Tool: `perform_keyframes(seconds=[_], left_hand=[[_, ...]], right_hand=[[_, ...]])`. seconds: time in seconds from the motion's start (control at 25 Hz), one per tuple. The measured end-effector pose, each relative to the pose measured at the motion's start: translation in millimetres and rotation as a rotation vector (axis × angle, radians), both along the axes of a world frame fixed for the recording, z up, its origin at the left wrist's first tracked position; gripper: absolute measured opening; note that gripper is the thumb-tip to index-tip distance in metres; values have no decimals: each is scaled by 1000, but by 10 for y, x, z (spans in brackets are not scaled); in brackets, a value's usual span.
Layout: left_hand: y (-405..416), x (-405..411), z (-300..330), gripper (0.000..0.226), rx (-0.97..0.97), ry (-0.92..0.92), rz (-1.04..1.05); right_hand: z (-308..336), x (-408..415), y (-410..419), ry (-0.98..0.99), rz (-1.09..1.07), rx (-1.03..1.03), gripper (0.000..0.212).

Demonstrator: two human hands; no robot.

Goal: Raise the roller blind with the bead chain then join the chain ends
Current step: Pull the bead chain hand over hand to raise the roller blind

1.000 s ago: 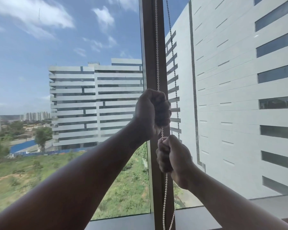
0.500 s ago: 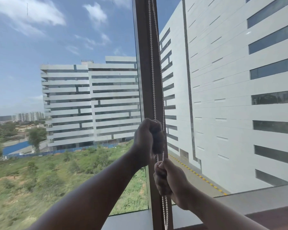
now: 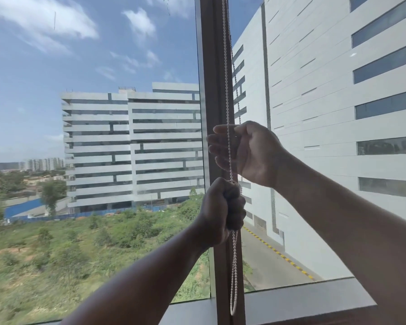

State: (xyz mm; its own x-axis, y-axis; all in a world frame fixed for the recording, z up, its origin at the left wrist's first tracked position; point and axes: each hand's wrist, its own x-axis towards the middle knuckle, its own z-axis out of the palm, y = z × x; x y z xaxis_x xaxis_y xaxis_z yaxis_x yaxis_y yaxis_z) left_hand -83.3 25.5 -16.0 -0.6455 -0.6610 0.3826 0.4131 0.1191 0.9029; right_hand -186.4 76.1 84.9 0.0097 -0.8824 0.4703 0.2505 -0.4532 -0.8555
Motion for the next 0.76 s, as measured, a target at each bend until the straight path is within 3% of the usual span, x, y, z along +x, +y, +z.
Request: perform_keyframes(seconds=[0.16,0.44,0.6,0.68,0.76], left_hand=[[33,53,14,28,-22,-15,-34],[27,109,-86,28,-63,-72,-25],[40,117,-363,24,-114,-228,32],[51,160,-352,21,-265,-356,64],[50,258,-151,36,-463,-562,128]], right_hand=[[8,208,23,-106,-31,-14,31],[-126,305,25,-85,-97,-52,30],[-460,203,-29,-44,-152,-9,31],[-552,143,-28,-48,-170,-5,30],[-584,115,-10,-45,-173,-23,33]])
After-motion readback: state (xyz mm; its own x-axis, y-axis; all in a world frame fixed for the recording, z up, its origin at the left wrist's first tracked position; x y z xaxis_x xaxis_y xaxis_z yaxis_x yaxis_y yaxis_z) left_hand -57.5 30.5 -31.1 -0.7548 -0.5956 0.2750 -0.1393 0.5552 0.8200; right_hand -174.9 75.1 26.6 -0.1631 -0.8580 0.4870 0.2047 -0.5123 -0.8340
